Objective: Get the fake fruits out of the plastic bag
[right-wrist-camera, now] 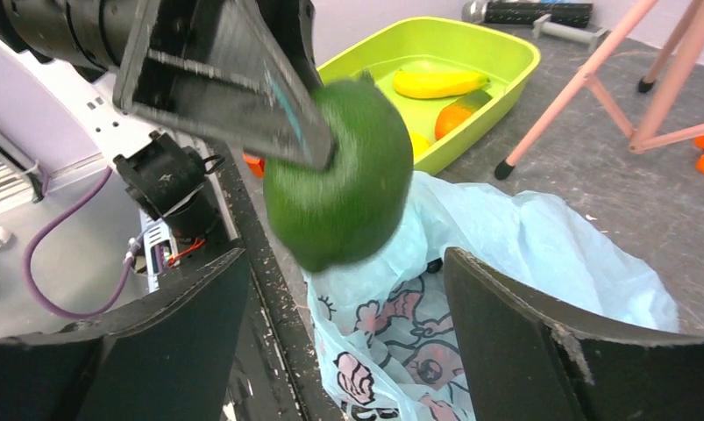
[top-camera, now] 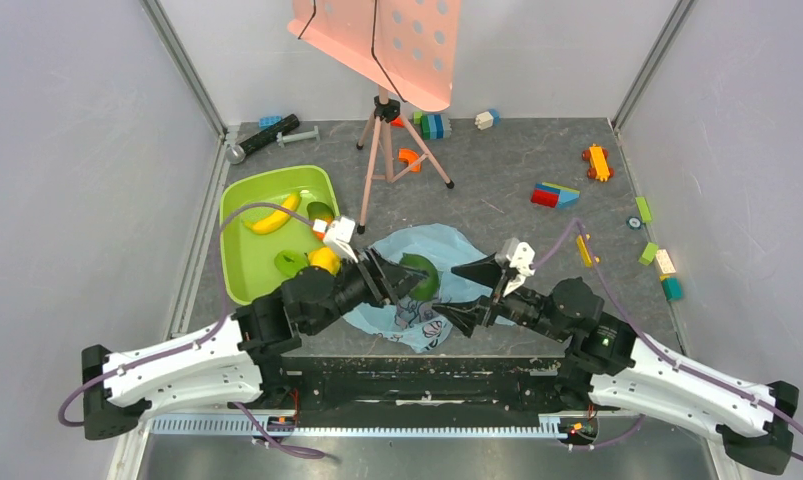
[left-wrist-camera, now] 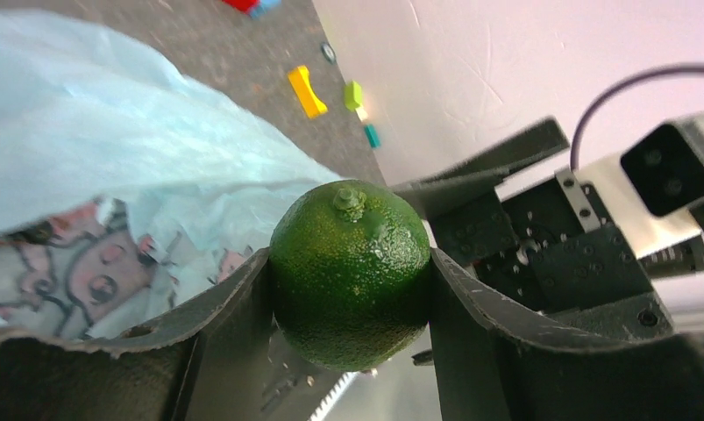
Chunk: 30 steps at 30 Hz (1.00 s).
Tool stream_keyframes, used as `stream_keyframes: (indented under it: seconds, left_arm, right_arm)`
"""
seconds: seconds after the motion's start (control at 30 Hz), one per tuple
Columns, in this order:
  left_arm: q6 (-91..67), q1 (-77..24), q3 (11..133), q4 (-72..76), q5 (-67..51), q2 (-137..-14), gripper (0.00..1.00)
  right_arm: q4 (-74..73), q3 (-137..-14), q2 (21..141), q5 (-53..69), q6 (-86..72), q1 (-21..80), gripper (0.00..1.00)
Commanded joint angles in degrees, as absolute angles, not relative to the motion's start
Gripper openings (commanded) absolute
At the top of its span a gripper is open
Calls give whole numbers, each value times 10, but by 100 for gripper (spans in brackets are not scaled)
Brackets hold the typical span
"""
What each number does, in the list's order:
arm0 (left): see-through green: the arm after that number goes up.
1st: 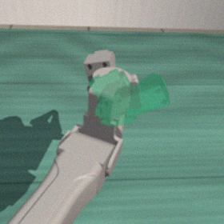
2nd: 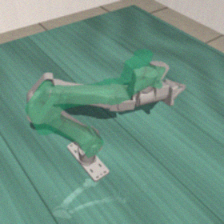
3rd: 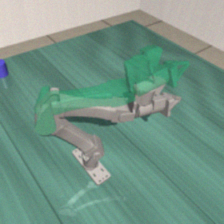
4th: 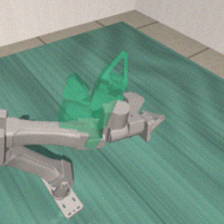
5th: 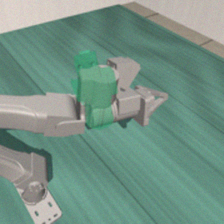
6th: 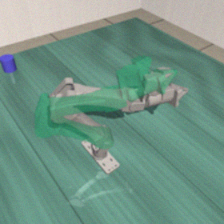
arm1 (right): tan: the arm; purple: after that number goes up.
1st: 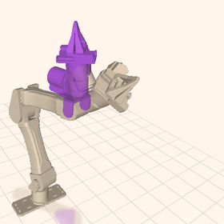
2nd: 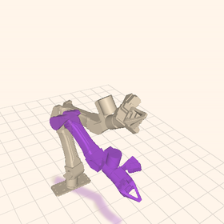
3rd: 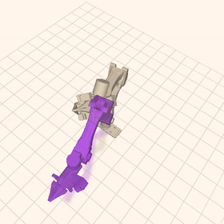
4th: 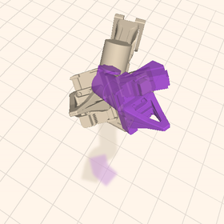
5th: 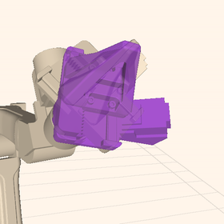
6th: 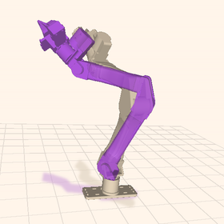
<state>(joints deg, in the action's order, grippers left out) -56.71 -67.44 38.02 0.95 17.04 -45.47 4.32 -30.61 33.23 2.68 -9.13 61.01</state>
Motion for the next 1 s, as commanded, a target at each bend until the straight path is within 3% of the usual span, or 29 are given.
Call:
stream_keyframes:
  seconds: [0.0,0.4,0.73,0.97]
  left_arm:
    - [-484,-623,462,-94,226,-428,35]
    - [-385,-317,500,-271,254,-439,35]
    - [-371,-113,414,-177,187,-532,37]
    - [-377,-70,382,-102,217,-613,39]
  right_arm:
    - [35,-318,289,-24,-92,614,84]
    - [-102,-357,278,-222,-144,613,87]
    - [-174,-382,311,-225,-163,614,88]
    - [-180,-375,313,-216,-170,614,88]
